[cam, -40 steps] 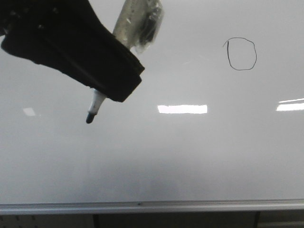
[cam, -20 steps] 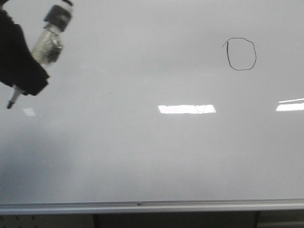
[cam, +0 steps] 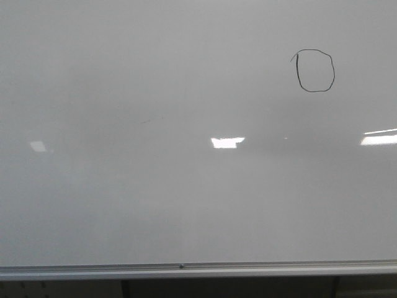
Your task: Write number 0 on whiteboard
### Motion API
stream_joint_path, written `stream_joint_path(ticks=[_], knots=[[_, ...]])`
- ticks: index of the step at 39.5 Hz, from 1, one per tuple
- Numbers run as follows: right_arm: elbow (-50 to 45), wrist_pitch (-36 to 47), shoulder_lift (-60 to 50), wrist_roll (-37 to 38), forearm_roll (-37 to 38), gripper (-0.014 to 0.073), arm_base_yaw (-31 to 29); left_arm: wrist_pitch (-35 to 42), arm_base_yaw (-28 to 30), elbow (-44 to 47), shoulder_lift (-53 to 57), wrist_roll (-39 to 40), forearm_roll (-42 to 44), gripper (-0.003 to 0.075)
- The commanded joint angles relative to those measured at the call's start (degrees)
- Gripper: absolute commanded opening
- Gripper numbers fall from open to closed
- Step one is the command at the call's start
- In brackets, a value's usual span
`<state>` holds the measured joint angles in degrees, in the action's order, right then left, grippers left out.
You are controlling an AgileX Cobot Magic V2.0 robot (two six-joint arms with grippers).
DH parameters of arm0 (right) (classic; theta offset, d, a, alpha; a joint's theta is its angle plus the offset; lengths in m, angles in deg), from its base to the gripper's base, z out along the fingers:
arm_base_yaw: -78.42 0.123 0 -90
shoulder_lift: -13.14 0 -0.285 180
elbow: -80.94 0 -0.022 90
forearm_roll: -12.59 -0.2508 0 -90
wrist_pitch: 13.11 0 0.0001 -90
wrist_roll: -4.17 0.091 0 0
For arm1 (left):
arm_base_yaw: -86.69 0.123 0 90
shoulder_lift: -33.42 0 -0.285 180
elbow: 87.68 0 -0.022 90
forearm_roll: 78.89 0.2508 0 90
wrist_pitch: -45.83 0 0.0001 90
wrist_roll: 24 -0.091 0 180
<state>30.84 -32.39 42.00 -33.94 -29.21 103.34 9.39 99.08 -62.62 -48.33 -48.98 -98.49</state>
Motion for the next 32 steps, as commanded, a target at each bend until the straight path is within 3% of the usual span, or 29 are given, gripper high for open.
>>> stream_joint_path(ticks=[1, 17, 32], knots=[[0.8, 4.5, -0.7, 0.0, -1.2, -0.0068, -0.3, 5.5, 0.6, -1.9, -0.1, 0.7, -1.1, -0.0019], [0.8, 4.7, -0.7, 0.0, -1.2, -0.0068, -0.3, 6.5, 0.2, -16.2, -15.9, 0.7, -1.4, -0.0019], [0.8, 4.6, -0.7, 0.0, -1.2, -0.0068, -0.3, 8.7, -2.6, -20.7, -23.6, 0.7, -0.9, -0.0006]])
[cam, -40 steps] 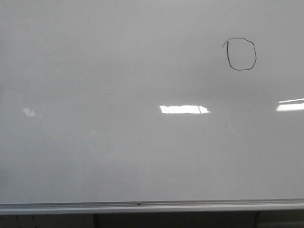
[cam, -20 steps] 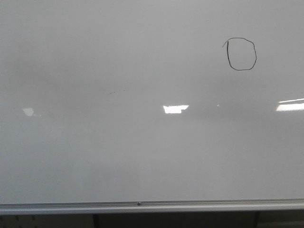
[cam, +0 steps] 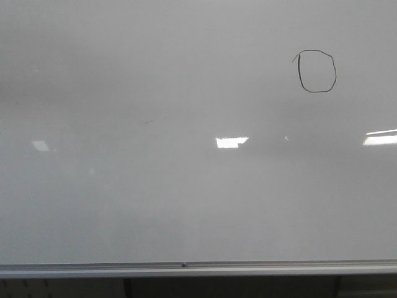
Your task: Write number 0 on whiteboard
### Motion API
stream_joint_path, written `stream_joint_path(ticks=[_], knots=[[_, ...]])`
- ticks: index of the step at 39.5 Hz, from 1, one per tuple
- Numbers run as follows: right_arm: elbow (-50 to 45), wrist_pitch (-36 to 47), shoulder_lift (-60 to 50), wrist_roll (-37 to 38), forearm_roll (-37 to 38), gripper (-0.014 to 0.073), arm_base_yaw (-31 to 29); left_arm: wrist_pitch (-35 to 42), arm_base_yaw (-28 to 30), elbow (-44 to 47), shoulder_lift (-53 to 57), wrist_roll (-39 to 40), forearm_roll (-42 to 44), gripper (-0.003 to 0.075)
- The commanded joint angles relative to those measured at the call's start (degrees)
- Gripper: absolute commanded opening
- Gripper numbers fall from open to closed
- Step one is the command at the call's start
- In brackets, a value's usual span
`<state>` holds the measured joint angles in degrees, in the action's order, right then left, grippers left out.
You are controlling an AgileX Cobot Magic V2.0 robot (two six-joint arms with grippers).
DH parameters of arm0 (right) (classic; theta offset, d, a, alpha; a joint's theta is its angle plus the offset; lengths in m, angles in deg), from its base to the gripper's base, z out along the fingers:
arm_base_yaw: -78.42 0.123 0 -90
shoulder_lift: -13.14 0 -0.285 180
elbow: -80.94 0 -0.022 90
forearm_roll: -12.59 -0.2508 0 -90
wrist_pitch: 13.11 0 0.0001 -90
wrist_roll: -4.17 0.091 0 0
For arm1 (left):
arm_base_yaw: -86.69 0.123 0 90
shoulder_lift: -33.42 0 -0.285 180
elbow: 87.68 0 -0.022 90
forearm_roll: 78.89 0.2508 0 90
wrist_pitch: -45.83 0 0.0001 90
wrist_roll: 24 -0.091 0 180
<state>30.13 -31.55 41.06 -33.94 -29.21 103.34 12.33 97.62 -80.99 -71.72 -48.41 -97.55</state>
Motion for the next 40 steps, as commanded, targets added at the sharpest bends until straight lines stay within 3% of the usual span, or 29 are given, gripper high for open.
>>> stream_joint_path(ticks=[1, 6, 12, 17, 34, 40], knots=[[1.5, 3.7, 0.2, 0.0, -1.2, -0.0068, -0.3, 5.9, -1.1, -2.4, -0.3, 0.2, -1.8, 0.0009], [1.5, 3.6, 0.2, 0.0, -1.2, -0.0068, -0.3, 5.9, -1.1, -2.4, -0.4, 0.2, -1.3, 0.0162], [1.5, 3.6, 0.2, 0.0, -1.2, -0.0068, -0.3, 5.7, -1.1, -2.4, -0.4, 0.2, -0.9, 0.0457], [1.5, 3.7, 0.2, 0.0, -1.2, -0.0068, -0.3, 4.8, -1.1, -2.4, 0.0, 0.2, 1.3, 0.0595], [1.5, 3.7, 0.2, 0.0, -1.2, -0.0068, -0.3, -1.4, -1.1, 1.6, 12.8, 1.1, 3.9, 0.0596], [1.5, 3.6, 0.2, 0.0, -1.2, -0.0068, -0.3, -0.2, -1.1, 7.4, 21.2, 1.1, 1.9, 0.0497]])
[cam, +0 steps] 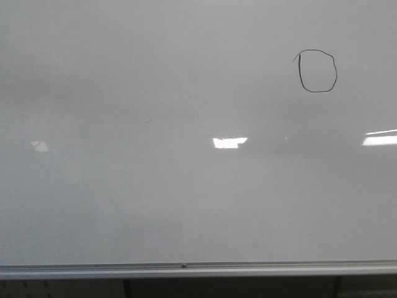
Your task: Write number 0 on whiteboard
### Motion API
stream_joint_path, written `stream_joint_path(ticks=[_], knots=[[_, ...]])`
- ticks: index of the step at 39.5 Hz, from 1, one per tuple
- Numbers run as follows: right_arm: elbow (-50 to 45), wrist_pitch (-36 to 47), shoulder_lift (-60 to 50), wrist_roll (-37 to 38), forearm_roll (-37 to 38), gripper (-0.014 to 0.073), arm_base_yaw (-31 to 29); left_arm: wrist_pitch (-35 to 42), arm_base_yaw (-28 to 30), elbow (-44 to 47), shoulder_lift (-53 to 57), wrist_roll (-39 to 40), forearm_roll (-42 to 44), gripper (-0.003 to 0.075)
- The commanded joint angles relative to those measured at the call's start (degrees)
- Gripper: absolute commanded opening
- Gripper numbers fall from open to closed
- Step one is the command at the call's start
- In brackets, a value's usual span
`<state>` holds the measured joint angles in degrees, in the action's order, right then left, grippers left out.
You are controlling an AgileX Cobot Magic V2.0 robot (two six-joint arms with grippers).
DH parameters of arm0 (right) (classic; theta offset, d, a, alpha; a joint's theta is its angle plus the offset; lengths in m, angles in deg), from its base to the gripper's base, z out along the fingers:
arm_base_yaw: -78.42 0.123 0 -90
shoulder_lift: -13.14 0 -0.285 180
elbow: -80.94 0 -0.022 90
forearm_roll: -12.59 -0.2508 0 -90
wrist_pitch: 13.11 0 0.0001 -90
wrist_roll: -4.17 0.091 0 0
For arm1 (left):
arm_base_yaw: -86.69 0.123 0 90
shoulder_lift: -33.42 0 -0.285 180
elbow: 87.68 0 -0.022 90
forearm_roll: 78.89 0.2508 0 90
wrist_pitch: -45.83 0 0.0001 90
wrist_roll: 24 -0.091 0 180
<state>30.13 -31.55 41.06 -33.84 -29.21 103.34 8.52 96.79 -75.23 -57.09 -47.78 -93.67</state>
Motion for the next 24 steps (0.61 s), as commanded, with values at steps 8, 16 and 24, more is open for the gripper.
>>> stream_joint_path(ticks=[8, 16, 24], knots=[[1.5, 3.6, 0.2, -0.1, -1.2, -0.0068, -0.3, 5.3, -0.3, 13.1, 19.2, 0.3, -2.3, 0.0206], [1.5, 3.6, 0.2, -0.1, -1.2, -0.0068, -0.3, 10.3, -0.3, 22.3, 32.8, 0.2, -4.3, -0.0018], [1.5, 3.6, 0.2, -0.1, -1.2, -0.0068, -0.3, 10.5, -0.3, 28.4, 46.2, 0.2, -4.3, -0.0020]])
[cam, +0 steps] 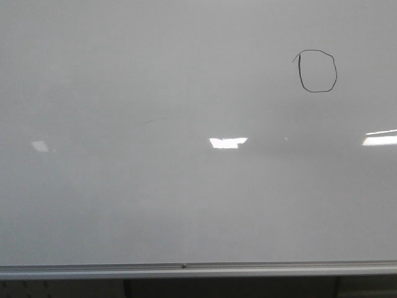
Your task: Write number 0 on whiteboard
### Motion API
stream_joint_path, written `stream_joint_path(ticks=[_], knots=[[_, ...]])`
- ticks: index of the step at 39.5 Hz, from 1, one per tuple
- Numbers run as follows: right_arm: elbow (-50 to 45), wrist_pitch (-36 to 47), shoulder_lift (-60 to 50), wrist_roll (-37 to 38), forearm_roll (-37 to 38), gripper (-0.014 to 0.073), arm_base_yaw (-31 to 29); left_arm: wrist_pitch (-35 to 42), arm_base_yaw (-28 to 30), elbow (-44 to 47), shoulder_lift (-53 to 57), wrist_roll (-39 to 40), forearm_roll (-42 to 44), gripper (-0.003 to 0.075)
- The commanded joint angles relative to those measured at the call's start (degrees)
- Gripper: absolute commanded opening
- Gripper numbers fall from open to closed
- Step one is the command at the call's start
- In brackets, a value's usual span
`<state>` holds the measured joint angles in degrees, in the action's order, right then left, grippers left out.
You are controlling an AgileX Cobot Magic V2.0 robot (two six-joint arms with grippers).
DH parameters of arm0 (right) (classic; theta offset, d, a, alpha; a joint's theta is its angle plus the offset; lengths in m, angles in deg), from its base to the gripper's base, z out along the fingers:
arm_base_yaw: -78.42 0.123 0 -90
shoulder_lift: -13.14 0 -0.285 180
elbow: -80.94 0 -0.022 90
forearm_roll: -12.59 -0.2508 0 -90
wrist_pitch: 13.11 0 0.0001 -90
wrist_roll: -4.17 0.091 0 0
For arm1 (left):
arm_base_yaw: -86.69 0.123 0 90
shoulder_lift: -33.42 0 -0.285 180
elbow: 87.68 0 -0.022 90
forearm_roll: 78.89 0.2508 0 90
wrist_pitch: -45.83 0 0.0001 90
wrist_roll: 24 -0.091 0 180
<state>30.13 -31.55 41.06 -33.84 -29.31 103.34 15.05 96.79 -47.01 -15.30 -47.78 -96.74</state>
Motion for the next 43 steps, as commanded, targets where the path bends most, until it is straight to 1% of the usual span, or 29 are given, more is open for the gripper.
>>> stream_joint_path(ticks=[1, 7, 14, 39, 43], knots=[[1.5, 3.6, 0.2, -0.1, -1.1, -0.0068, -0.3, 3.9, -0.3, 1.0, 6.2, 0.2, -1.3, -0.0020], [1.5, 3.6, 0.2, -0.1, -1.1, -0.0068, -0.3, 3.6, -0.3, 4.0, 15.9, 0.2, -1.3, -0.0020], [1.5, 3.6, 0.2, -0.1, -1.1, -0.0068, -0.3, 2.4, -0.3, 4.1, 22.5, 0.2, -1.3, -0.0020], [1.5, 3.6, 0.2, -0.1, -1.1, -0.0068, -0.3, 2.6, -0.3, 4.2, 23.2, 0.2, -1.3, -0.0020], [1.5, 3.6, 0.2, -0.1, -1.1, -0.0068, -0.3, 7.5, -0.3, 6.1, 23.0, 0.8, -1.3, -0.0020]])
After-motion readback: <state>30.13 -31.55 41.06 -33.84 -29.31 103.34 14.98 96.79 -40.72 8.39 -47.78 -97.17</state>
